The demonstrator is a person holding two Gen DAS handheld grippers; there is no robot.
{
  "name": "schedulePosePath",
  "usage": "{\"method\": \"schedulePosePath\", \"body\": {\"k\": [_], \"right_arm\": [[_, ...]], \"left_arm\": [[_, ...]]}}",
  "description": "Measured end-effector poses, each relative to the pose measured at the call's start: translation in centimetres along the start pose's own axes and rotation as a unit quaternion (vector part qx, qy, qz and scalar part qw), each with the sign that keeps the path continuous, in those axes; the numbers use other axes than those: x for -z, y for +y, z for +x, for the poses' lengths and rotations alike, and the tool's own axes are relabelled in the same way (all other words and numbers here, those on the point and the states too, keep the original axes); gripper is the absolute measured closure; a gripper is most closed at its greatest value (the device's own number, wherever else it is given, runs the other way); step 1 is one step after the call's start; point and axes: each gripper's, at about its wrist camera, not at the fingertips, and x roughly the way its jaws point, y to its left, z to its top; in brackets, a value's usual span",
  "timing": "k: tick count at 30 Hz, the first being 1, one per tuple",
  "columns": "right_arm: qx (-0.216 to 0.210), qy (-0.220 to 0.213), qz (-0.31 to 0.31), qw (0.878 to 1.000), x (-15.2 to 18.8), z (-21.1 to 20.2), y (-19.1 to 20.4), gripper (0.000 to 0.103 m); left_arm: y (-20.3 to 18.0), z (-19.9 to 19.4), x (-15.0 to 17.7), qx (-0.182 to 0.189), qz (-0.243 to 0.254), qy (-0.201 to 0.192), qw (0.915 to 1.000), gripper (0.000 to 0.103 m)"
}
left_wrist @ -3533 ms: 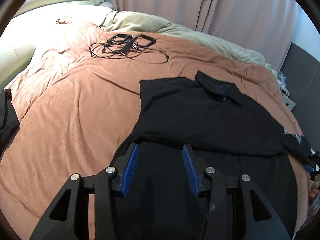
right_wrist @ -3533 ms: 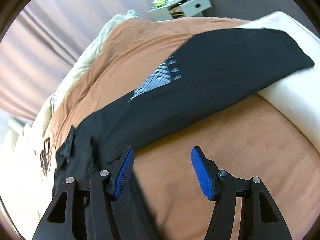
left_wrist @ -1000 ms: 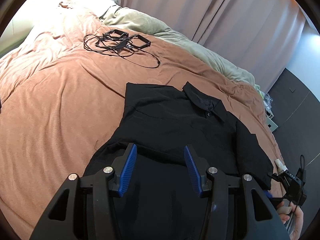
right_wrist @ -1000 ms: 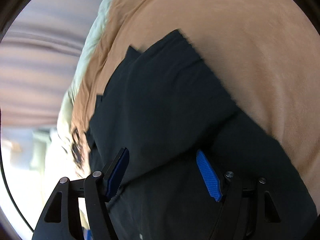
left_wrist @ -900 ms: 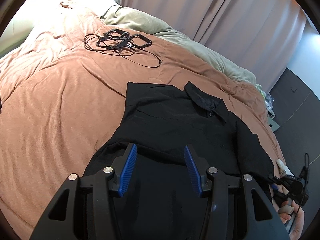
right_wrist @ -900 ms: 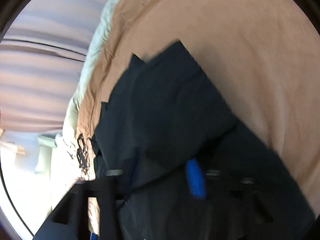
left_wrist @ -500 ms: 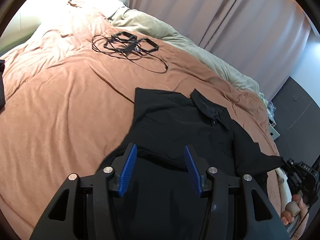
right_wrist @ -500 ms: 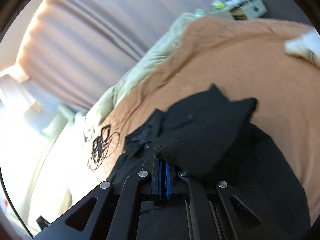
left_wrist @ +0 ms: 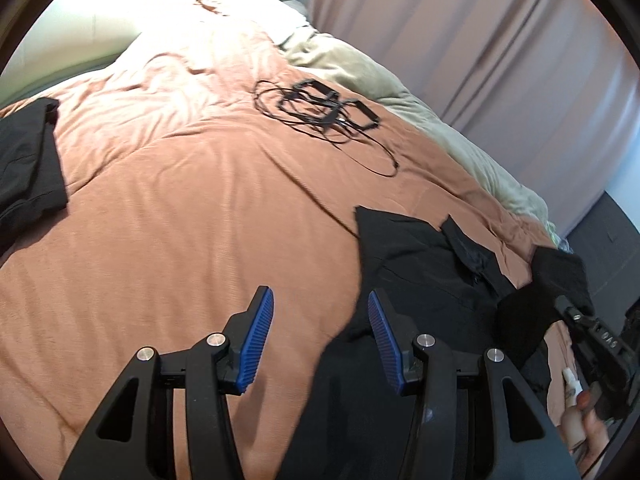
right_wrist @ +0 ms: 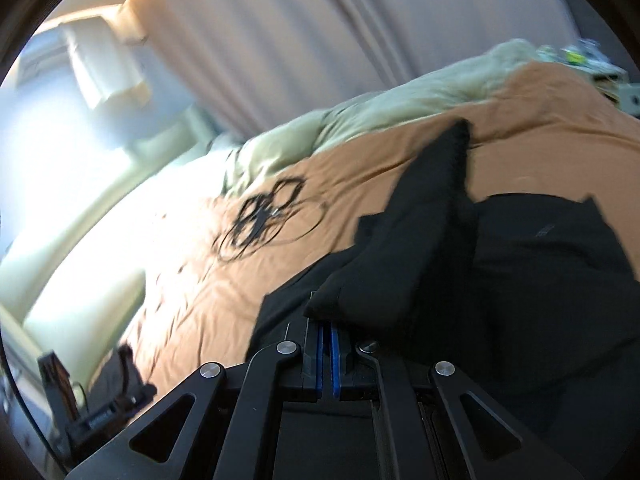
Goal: Fold large clothes
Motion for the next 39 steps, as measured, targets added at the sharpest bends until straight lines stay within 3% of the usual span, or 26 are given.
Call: {"method": "schedulePosePath", "body": {"k": [2, 3, 4, 5, 6, 7, 12, 16, 25, 30, 33, 39], "right_arm": [[-0.006, 0.026, -0.022, 0.999, 0.6, 1.9, 1.8, 0.098], [0.002, 0.046, -0.037, 0.998, 1.1, 3.2, 2.8, 0.093], [0.009, 0.072, -0.05, 0.996, 1.8, 4.5, 3.7, 0.07], [0.008, 0.088, -0.055, 0.995, 2.2, 5.3, 4.0, 0.054], [0.002, 0.107, -0.059, 0.992, 2.9, 6.0, 4.3, 0.029], [0.0, 0.111, -0.06, 0.992, 3.3, 6.0, 4.5, 0.025], [-0.006, 0.103, -0.036, 0.994, 3.5, 4.8, 2.9, 0.025], [0.025, 0.116, -0.001, 0.993, 3.5, 4.2, 0.8, 0.03], [0.09, 0.103, 0.111, 0.984, 2.5, -1.9, -8.1, 0.031], [0.109, 0.093, 0.197, 0.97, 2.8, -4.4, -14.1, 0.037], [0.11, 0.1, 0.235, 0.961, 3.3, -4.0, -16.5, 0.038], [0.067, 0.117, 0.284, 0.949, 4.4, -1.0, -18.5, 0.049]], "left_arm": [[0.6, -0.2, -0.2, 0.002, -0.009, -0.001, 1.0, 0.053], [0.9, -0.3, -0.2, 0.003, -0.011, -0.002, 0.9999, 0.053], [0.8, -0.2, -0.2, 0.002, -0.011, -0.002, 0.9999, 0.053], [0.8, -0.2, -0.3, 0.001, -0.01, -0.002, 0.9999, 0.053], [0.8, -0.2, -0.3, 0.001, -0.009, -0.002, 1.0, 0.053], [0.7, -0.1, -0.2, 0.002, -0.008, -0.001, 1.0, 0.053], [-0.1, 0.3, -0.1, 0.005, 0.001, 0.001, 1.0, 0.053], [-1.4, 0.5, 0.5, 0.013, 0.028, 0.006, 0.9995, 0.053], [-5.8, 3.1, 1.5, 0.032, 0.045, 0.03, 0.998, 0.053], [-7.7, 4.5, 2.3, 0.041, 0.057, 0.047, 0.9965, 0.053], [-9.0, 5.7, 3.2, 0.046, 0.067, 0.068, 0.9944, 0.053], [-11.1, 7.4, 4.9, 0.054, 0.093, 0.101, 0.989, 0.053]]}}
